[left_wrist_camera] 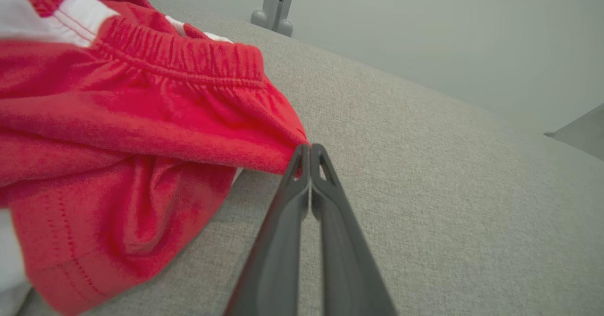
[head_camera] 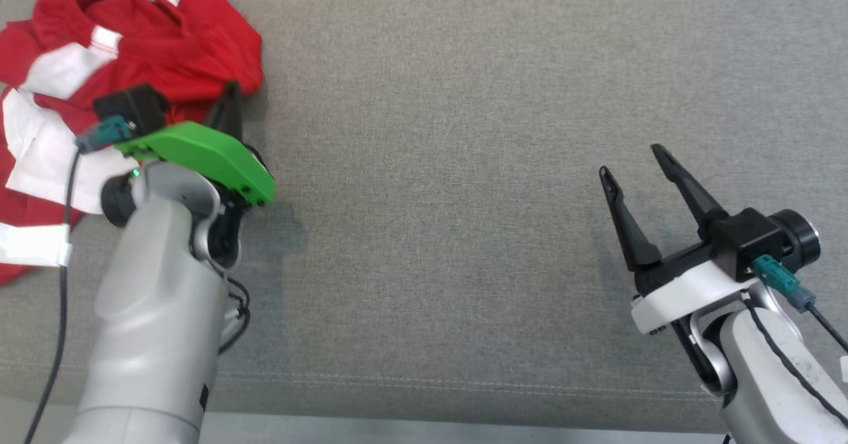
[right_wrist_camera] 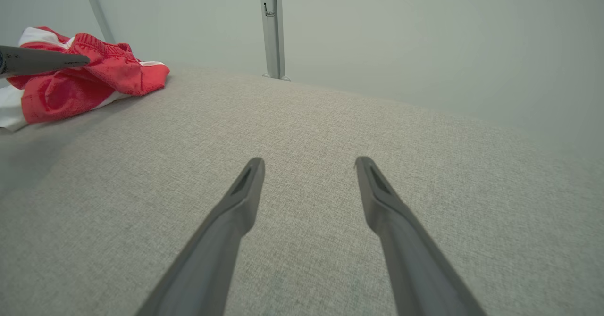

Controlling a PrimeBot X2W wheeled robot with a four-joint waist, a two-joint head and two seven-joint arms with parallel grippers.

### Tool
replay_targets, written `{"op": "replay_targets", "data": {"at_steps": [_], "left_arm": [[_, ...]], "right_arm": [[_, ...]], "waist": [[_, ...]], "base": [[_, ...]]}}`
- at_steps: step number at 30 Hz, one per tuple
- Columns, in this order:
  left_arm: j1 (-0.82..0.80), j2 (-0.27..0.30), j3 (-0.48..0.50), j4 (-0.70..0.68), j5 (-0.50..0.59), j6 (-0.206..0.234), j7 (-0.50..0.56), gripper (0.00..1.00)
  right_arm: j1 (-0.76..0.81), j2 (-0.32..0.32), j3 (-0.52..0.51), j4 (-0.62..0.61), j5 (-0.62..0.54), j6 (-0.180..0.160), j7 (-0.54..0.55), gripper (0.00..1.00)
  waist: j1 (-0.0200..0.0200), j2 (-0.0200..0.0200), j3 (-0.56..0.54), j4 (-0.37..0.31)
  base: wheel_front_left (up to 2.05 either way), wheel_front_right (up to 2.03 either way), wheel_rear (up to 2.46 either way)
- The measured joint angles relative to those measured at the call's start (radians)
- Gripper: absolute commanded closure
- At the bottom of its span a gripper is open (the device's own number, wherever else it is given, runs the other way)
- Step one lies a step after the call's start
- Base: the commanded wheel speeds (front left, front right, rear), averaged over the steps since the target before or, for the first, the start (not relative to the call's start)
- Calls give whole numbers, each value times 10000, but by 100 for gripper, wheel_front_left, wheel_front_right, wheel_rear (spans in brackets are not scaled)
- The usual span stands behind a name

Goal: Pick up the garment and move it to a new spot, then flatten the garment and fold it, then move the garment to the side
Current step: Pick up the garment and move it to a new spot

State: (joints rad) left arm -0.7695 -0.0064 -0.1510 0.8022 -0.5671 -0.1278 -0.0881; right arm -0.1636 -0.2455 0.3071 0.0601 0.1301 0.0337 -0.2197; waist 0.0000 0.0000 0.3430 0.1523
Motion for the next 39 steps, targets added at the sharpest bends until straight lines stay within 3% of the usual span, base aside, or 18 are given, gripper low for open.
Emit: {"op": "replay_targets", "data": {"at_steps": [2,7,11,25,39], "left_arm": [[344,69,-604,-125,-485,-33,140,100],[1275,355,-3239,-1747,-3269,-27,639,100],[2054,290,-4982,-3164,-3785,-29,773,100],[2926,489,-6884,-4297,-3800,-27,773,100],[3053,543,-7858,-4596,-3950,690,773,100]], "right_arm": [[28,115,63,165,35,13,-23,0],[50,591,418,506,205,102,-102,0],[126,796,545,761,309,105,-178,0],[142,909,477,966,309,98,-272,0],[133,1187,575,1087,311,102,-278,0]], "waist": [[0,0,-189,-74],[0,0,-594,-428],[0,0,-945,-934],[0,0,-1437,-2564],[0,0,-1367,-4272]], "base": [[0,0,0],[0,0,0],[0,0,0],[0,0,0],[0,0,0]]}}
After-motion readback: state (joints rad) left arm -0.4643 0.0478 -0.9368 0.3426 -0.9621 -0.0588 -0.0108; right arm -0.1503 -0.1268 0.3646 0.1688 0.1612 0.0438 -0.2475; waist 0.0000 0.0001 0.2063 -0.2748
